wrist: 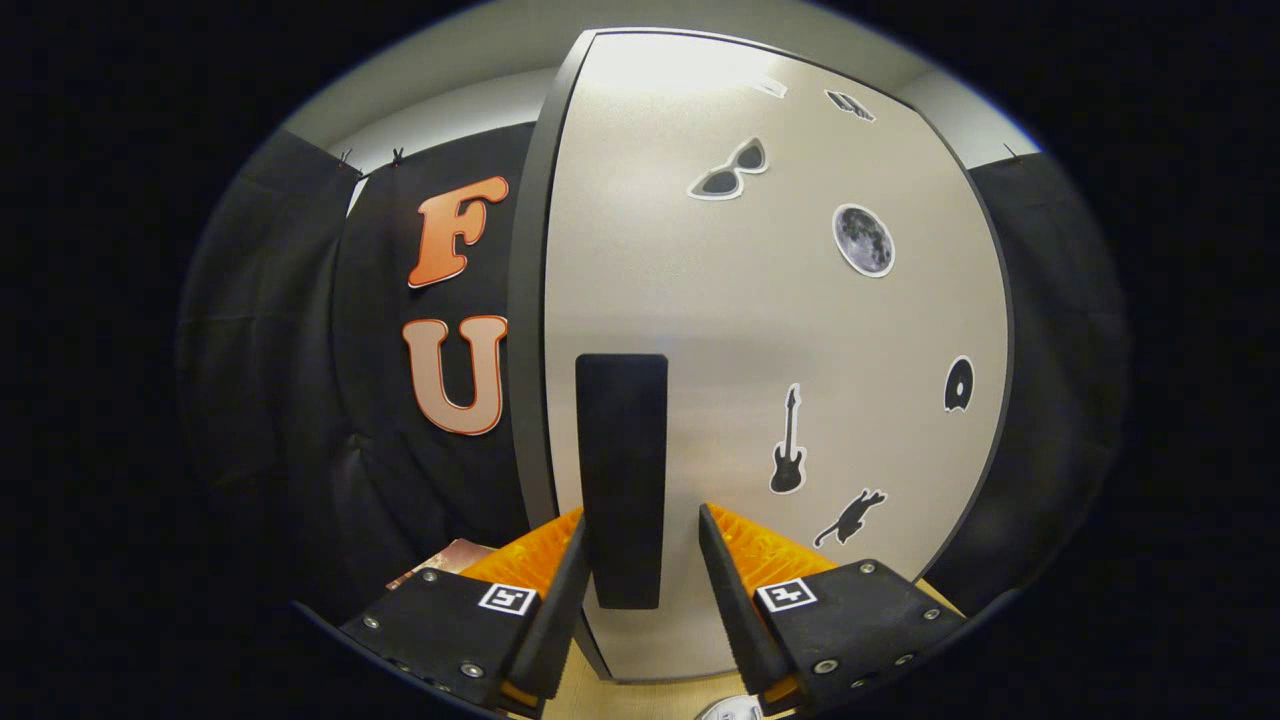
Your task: Open the shoe cabinet door, grab the shoes and put them into the shoe cabinet, then close the shoe cabinet door.
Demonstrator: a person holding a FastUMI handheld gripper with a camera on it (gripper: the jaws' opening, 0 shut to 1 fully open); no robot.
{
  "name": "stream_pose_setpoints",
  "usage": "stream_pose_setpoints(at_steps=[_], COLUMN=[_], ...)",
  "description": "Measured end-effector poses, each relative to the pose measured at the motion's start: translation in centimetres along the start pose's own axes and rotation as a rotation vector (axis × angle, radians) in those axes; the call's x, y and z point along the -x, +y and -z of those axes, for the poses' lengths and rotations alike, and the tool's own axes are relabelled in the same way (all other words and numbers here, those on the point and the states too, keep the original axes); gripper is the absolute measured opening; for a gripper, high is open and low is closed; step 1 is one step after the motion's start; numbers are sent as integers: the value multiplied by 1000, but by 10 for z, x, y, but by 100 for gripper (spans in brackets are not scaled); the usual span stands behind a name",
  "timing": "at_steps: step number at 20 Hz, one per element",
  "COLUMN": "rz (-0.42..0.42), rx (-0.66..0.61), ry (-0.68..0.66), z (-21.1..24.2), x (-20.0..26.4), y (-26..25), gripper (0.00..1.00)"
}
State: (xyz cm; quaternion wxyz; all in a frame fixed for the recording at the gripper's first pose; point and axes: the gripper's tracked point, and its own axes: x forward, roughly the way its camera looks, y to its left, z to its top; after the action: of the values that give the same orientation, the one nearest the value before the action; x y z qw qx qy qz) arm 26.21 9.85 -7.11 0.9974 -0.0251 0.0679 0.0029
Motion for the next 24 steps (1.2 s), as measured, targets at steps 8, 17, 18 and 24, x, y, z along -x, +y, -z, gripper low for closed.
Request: stream_pose_setpoints(at_steps=[8,17,18,24], rz=[-53,-88,-89,-89], rx=[-19,-57,-60,-55], ry=[-5,-5,-2,4], z=[1,3,5,7], x=[4,50,56,87], y=[6,-5,-7,-24], gripper=[34,30,30,30])
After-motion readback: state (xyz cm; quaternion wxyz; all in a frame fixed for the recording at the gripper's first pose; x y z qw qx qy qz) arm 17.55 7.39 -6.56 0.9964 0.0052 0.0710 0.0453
